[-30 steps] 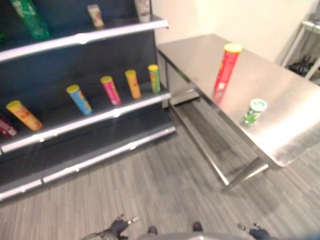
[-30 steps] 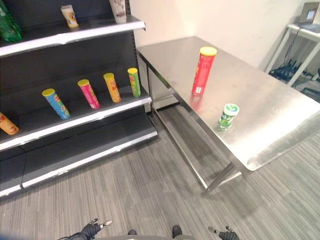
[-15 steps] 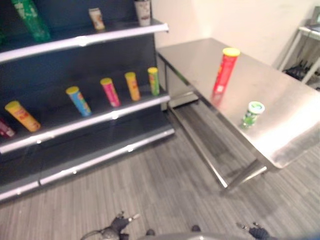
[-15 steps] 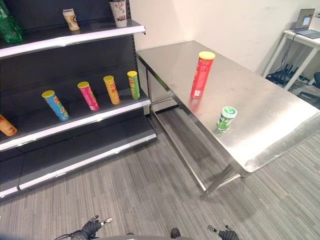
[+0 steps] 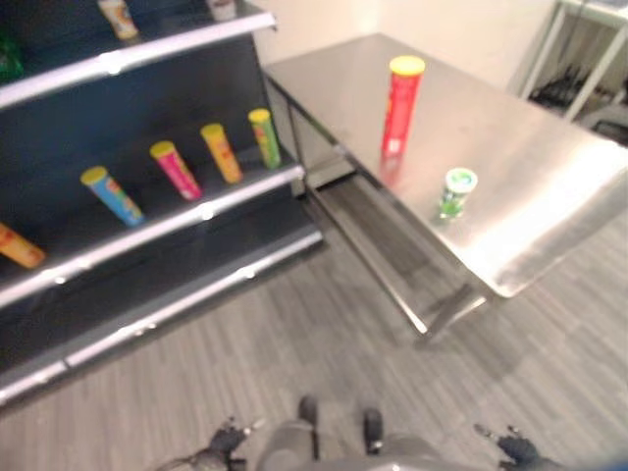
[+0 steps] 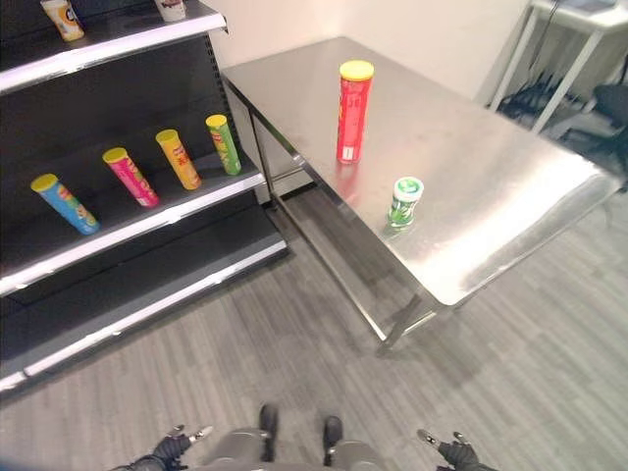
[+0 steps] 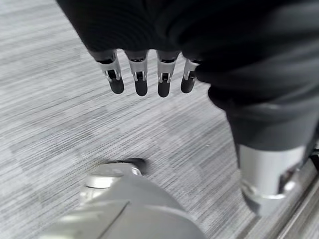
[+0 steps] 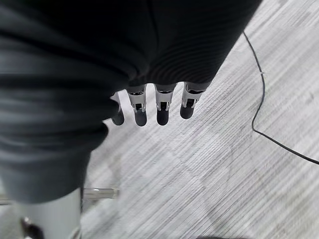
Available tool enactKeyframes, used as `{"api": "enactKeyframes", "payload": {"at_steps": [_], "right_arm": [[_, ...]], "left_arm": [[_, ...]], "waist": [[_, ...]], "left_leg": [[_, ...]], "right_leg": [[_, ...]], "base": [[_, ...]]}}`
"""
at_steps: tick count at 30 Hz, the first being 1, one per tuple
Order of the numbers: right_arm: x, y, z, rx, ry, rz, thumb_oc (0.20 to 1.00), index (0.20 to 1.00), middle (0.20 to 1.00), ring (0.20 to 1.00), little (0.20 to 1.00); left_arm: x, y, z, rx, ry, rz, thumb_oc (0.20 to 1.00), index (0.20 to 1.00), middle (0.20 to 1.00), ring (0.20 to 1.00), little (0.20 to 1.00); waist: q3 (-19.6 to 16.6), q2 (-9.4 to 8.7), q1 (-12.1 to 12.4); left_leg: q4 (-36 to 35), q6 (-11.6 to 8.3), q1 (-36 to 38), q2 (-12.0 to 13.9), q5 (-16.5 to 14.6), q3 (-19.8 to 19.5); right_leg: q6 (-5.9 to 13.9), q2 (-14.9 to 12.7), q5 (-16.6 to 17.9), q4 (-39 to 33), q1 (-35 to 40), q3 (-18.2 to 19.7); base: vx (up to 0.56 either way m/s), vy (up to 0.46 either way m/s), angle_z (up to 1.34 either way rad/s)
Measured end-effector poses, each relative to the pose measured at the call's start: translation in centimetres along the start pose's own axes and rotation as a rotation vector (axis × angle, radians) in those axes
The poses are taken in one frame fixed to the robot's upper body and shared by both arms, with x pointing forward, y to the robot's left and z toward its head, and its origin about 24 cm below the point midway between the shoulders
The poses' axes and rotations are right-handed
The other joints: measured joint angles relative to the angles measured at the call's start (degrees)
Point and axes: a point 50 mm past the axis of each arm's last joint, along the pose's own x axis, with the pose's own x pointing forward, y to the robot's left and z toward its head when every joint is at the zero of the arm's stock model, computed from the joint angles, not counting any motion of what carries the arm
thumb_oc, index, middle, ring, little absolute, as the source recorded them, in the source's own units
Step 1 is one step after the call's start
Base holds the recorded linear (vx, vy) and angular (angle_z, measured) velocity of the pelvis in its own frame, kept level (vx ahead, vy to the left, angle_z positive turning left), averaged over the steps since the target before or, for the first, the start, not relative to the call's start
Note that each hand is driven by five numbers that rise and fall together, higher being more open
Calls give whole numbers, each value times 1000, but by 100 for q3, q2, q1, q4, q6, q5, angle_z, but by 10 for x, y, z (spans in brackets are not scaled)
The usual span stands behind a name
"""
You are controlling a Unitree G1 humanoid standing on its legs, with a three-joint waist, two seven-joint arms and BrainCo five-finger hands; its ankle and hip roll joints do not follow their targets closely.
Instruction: Put the goods on the table back onto the shelves and tidy them up.
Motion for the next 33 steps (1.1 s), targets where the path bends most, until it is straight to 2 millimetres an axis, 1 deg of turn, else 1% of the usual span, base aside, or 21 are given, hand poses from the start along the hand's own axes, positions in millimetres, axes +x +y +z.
{"api": "enactKeyframes", "payload": {"at_steps": [2,3,6,8,9,10,11,13,14,15,17,19,20,21,22,23,26,28,31,32,33], "right_arm": [[2,9,12,2,-32,23,1000,1000,1000,1000,1000],[2,8,13,2,-42,23,1000,1000,1000,1000,1000],[1,8,8,-16,-35,23,1000,1000,1000,1000,1000],[0,7,4,-17,-23,24,1000,1000,1000,1000,1000],[-2,6,-4,-26,-3,27,1000,1000,1000,1000,1000],[-2,11,-4,-18,-1,39,1000,1000,1000,1000,1000],[-2,13,-5,-13,-1,45,1000,1000,1000,1000,1000],[-3,14,-6,-12,2,46,1000,1000,1000,1000,1000],[-3,13,-8,1,7,38,1000,1000,1000,1000,1000],[-2,14,-7,21,6,36,1000,1000,1000,1000,1000],[-2,11,-7,86,11,8,1000,1000,1000,1000,1000],[-2,3,-14,143,46,-38,1000,1000,1000,1000,1000],[-5,-5,-29,154,102,-69,1000,1000,1000,1000,1000],[-5,-5,-34,157,136,-79,1000,1000,1000,1000,1000],[-14,-13,-61,203,228,-122,1000,1000,1000,1000,1000],[-22,-24,-81,276,296,-186,1000,1000,1000,1000,1000],[-39,-51,-110,422,385,-318,1000,1000,1000,1000,1000],[-56,-89,-128,555,438,-465,1000,1000,1000,1000,1000],[-73,-146,-125,627,397,-642,1000,1000,1000,1000,1000],[-75,-171,-109,640,309,-704,1000,1000,1000,1000,1000],[-76,-181,-101,659,259,-730,1000,1000,1000,1000,1000]], "left_arm": [[-2,5,-14,1,55,15,1000,1000,1000,1000,1000],[-5,5,-23,-1,83,15,1000,1000,1000,1000,1000],[-8,8,-34,1,120,25,1000,1000,1000,1000,1000],[-7,10,-33,-16,120,33,1000,1000,1000,1000,1000],[-6,10,-27,-25,101,38,1000,1000,1000,1000,1000],[-3,15,-13,-26,50,51,1000,1000,1000,1000,1000],[-1,19,-4,-21,19,58,1000,1000,1000,1000,1000],[1,21,6,-13,-14,63,1000,1000,1000,1000,1000],[3,26,25,-9,-90,77,1000,1000,1000,1000,1000],[4,29,36,-2,-118,84,1000,1000,1000,1000,1000],[6,35,48,0,-139,107,1000,1000,1000,1000,1000],[6,39,44,4,-125,126,1000,1000,1000,1000,1000],[6,42,43,12,-111,135,1000,1000,1000,1000,1000],[6,45,42,13,-99,144,1000,1000,1000,1000,1000],[5,48,41,18,-106,150,1000,1000,1000,1000,1000],[4,45,34,13,-93,141,1000,1000,1000,1000,1000],[1,38,15,5,-51,121,1000,1000,1000,1000,1000],[-3,39,-2,9,3,115,1000,1000,1000,1000,1000],[-4,39,-11,35,34,108,1000,1000,1000,1000,1000],[-5,39,-14,48,40,104,1000,1000,1000,1000,1000],[-5,39,-15,48,45,105,1000,1000,1000,1000,1000]], "waist": [[74,-267,209],[89,-344,260],[7,-404,315],[-118,-387,297],[-113,-440,241],[-117,-543,230],[-119,-540,179],[-123,-541,128],[-194,-498,98],[-204,-493,70],[-206,-454,-17],[-208,-377,-127],[-224,-380,-310],[-239,-452,-381],[-275,-704,-431],[-305,-779,-486],[-437,-665,-492],[-485,-677,-535],[-580,-614,-619],[-595,-646,-660],[-619,-615,-679]], "left_leg": [[-172,35,-140,-232,105,86],[-53,144,-103,-264,189,85],[230,208,158,-275,287,106],[304,331,286,-270,407,352],[199,642,427,-291,673,648],[20,997,689,-435,612,755],[-95,1184,881,-485,678,760],[-118,1216,1024,-525,647,747],[-154,1393,1283,-595,489,748],[-146,1507,1358,-592,396,696],[-197,1571,1507,-570,306,575],[-274,1547,1704,-488,302,559],[-278,1487,1754,-458,142,430],[-278,1356,1758,-505,228,342],[-315,1370,1847,-685,103,351],[-315,1272,1965,-731,47,276],[-314,1034,2021,-565,-63,253],[-314,856,2110,-441,-126,239],[-314,796,2155,-366,-154,247],[-312,790,2164,-339,-156,248],[-312,781,2170,-335,-162,265]], "right_leg": [[-186,-62,113,-195,32,433],[-131,-73,170,-434,235,565],[-162,-176,193,-616,545,664],[90,-307,45,-580,624,732],[437,-433,-76,-276,643,728],[677,-541,-155,392,443,759],[850,-591,-138,1055,240,723],[942,-644,-127,1496,148,702],[1053,-1039,-109,1870,125,531],[1152,-1202,-50,1725,112,521],[1295,-1386,-6,1065,149,341],[1388,-1284,152,98,162,211],[1509,-1060,455,-641,120,269],[1470,-1041,740,-1017,105,251],[1482,-1056,1159,-1096,-33,236],[1066,-1083,1518,-1105,37,253],[1081,-929,1691,-1624,327,221],[994,-819,1818,-2021,637,105],[924,-744,1795,-2037,689,91],[910,-715,1784,-2038,698,90],[909,-709,1785,-2037,694,103]], "base": [[594,269,-76],[487,250,-70],[417,187,-50],[254,102,-36],[216,138,-31],[278,167,-16],[280,131,-1],[228,77,13],[178,43,0],[283,69,-10],[199,28,2],[158,-7,19],[202,2,47],[139,-3,56],[168,-27,50],[120,-28,25],[163,-43,-2],[121,-40,0],[84,-15,1],[75,-11,-5],[22,-10,-4]]}}
